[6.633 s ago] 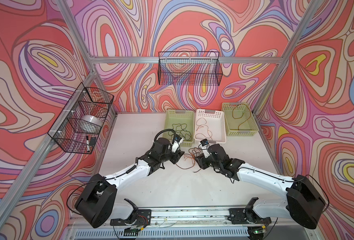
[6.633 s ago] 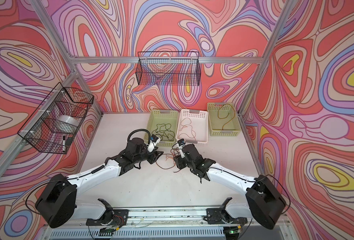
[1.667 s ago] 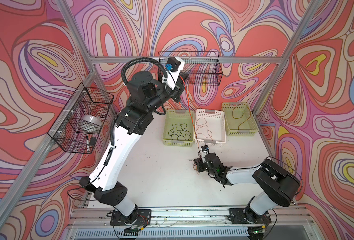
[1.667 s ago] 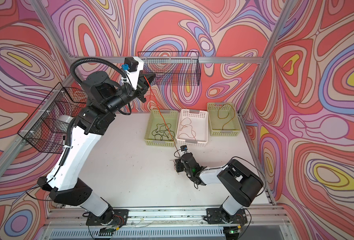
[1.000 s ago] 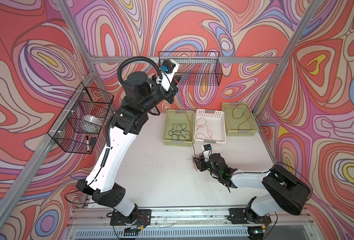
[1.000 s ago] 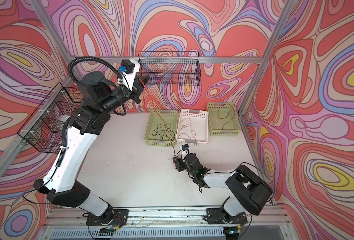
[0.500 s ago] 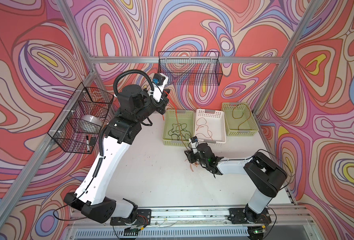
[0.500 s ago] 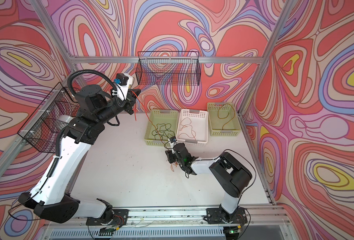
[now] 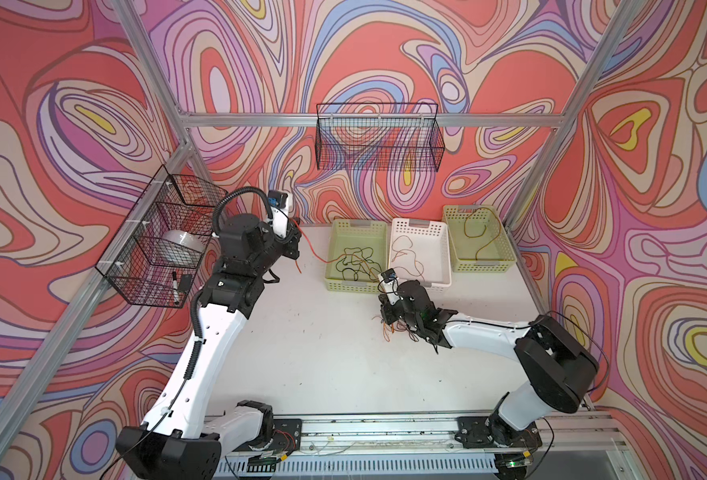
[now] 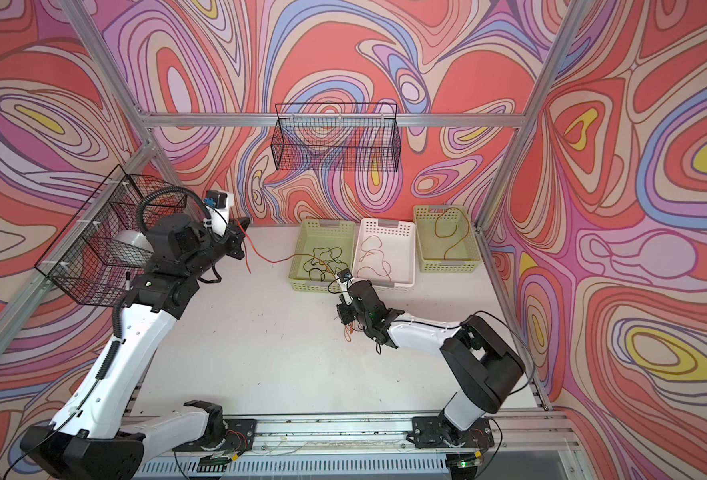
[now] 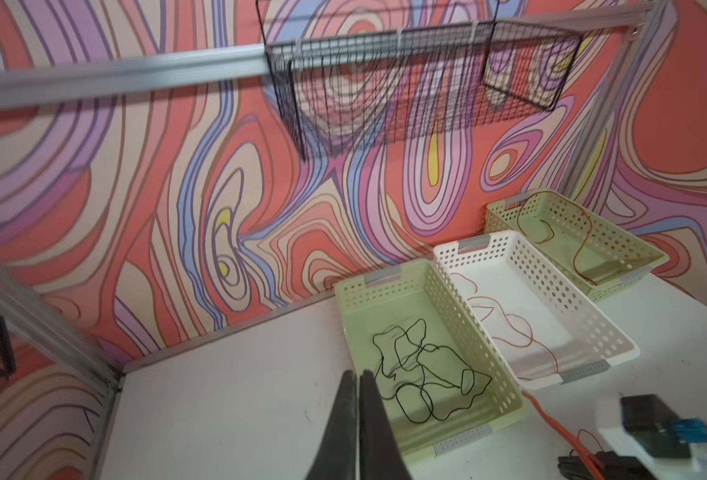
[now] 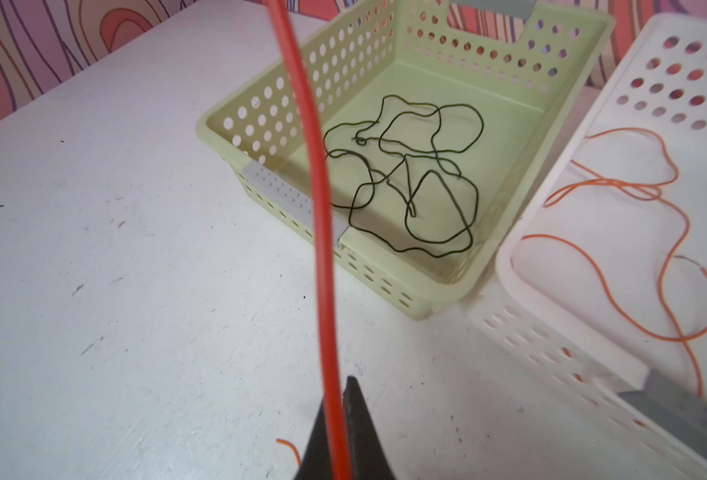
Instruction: Untangle the cables
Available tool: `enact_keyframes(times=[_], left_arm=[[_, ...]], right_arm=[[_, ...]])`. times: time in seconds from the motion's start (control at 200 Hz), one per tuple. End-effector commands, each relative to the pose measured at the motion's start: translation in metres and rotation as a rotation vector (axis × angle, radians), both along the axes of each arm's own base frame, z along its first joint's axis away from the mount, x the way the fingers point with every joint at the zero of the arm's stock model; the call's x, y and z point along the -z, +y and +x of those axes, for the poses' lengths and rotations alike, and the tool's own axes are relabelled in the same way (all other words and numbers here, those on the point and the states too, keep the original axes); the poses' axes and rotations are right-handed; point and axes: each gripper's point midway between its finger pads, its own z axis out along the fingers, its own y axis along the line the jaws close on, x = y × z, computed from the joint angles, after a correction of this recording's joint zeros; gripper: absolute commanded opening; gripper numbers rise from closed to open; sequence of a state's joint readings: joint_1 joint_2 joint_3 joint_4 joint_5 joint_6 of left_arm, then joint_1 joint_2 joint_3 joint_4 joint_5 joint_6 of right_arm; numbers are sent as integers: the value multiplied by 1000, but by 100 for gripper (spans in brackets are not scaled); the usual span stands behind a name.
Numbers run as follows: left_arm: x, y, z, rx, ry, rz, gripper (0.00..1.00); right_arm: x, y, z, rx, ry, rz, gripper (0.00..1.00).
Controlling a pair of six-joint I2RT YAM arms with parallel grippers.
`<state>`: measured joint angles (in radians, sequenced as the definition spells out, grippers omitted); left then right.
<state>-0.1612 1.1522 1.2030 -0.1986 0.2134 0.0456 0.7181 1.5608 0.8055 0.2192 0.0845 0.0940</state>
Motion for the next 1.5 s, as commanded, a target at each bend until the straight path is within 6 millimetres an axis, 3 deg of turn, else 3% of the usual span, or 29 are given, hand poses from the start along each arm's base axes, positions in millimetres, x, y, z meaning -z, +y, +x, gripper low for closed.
enact_keyframes(times=[0.0,0.105,0.19,0.23,0.411,0.526,0.666,0.871,0.951,1.062,1.152,1.287,1.497], left_arm=[[32,5,-3,8,18,-130,12],[77,9,-10,-6,59,-167,23],[105,10,-16,-6,77,-170,52],[118,12,-17,-14,95,-162,61],[145,11,-26,23,151,-43,75],[162,17,-34,37,216,92,78],[181,37,-34,-12,307,276,78],[200,42,-35,53,411,425,77],[209,38,-38,101,460,450,75],[220,31,-45,190,496,484,75],[218,19,-53,273,476,482,75],[183,-27,-63,436,246,414,75],[138,-127,-74,694,20,367,74]], right_arm=[[5,-15,-15,-19,23,-78,0],[-2,-18,-21,-41,18,-91,0],[0,-20,-25,-63,16,-122,0],[2,-22,-25,-65,12,-137,0],[0,-26,-24,-60,-1,-162,0],[-7,-32,-20,-36,-13,-151,0],[-23,-57,-7,45,-11,-73,0],[-32,-124,17,264,65,77,0],[-41,-125,16,236,36,60,0],[-36,-128,15,234,51,13,0],[-38,-116,10,146,46,24,0],[-37,-93,-2,1,55,48,0],[-37,-75,-14,-107,20,-6,0]])
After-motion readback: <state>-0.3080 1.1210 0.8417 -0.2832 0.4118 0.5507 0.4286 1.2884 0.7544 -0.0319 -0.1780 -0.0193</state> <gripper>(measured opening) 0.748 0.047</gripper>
